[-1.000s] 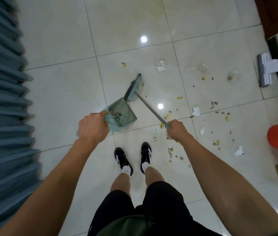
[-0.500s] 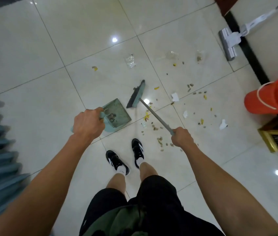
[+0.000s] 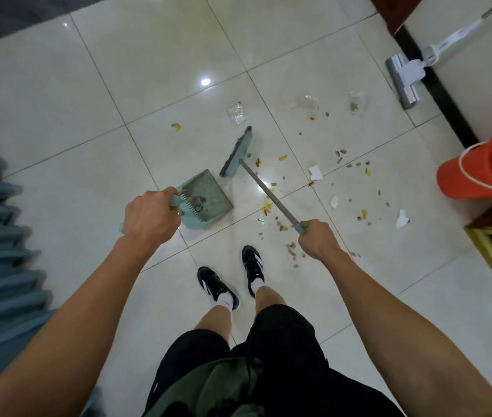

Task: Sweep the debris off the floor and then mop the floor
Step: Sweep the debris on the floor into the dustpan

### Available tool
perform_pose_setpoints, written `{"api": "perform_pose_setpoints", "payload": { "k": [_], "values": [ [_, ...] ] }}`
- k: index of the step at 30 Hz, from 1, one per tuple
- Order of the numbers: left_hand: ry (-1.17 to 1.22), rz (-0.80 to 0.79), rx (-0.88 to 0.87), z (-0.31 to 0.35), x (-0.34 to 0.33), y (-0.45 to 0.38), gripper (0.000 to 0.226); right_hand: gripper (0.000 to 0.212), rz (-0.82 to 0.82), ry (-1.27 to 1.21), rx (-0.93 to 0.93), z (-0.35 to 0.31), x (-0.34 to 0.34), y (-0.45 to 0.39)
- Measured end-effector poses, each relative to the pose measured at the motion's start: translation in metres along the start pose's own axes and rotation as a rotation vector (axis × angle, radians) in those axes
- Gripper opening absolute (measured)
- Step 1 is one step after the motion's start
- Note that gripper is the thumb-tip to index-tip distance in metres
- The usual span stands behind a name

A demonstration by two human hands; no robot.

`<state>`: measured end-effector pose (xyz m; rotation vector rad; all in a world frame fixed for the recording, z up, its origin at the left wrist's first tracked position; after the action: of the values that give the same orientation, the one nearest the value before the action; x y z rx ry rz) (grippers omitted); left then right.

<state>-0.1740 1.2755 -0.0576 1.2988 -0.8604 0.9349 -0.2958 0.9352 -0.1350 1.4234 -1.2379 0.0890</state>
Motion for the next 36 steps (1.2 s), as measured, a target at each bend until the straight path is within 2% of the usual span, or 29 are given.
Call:
{"api": "perform_pose_setpoints", "payload": {
  "k": [6,9,14,23,31,36],
  "values": [
    [0.024,0.03,0.108,-0.059,0.002,0.028,0.027,0.033,-0.051,0.025,0.087,-0.051,-0.033,-0.003],
    [0.023,0.054,0.17,-0.082,-0.003,0.041,0.026,0.036,-0.087,0.036,0.149,-0.07,-0.051,-0.005],
    [-0.002,0.057,0.216,-0.087,-0.016,0.058,0.03,0.033,-0.139,0.096,0.188,-0.071,-0.069,-0.011],
    [-0.018,-0.004,0.176,-0.012,-0.033,0.063,0.034,0.032,-0.123,0.225,0.072,0.009,-0.036,0.002],
    [0.004,-0.007,0.081,0.074,-0.038,0.064,0.029,0.033,-0.042,0.212,-0.083,0.107,0.016,0.014],
    [0.0,-0.017,0.033,0.113,-0.036,0.062,0.022,0.033,-0.019,0.129,-0.094,0.139,0.036,0.018]
  ]
}}
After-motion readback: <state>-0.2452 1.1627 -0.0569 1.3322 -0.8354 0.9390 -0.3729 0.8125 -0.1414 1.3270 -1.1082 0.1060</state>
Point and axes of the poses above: each hand's wrist, its own y-axis away from the middle knuckle, its own x-axis out of the back of the hand, z = x × y, the point moved 1 cm from there along -y, towards the middle knuckle, and after that the axes turned 7 degrees about x, right-handed, at the moved point
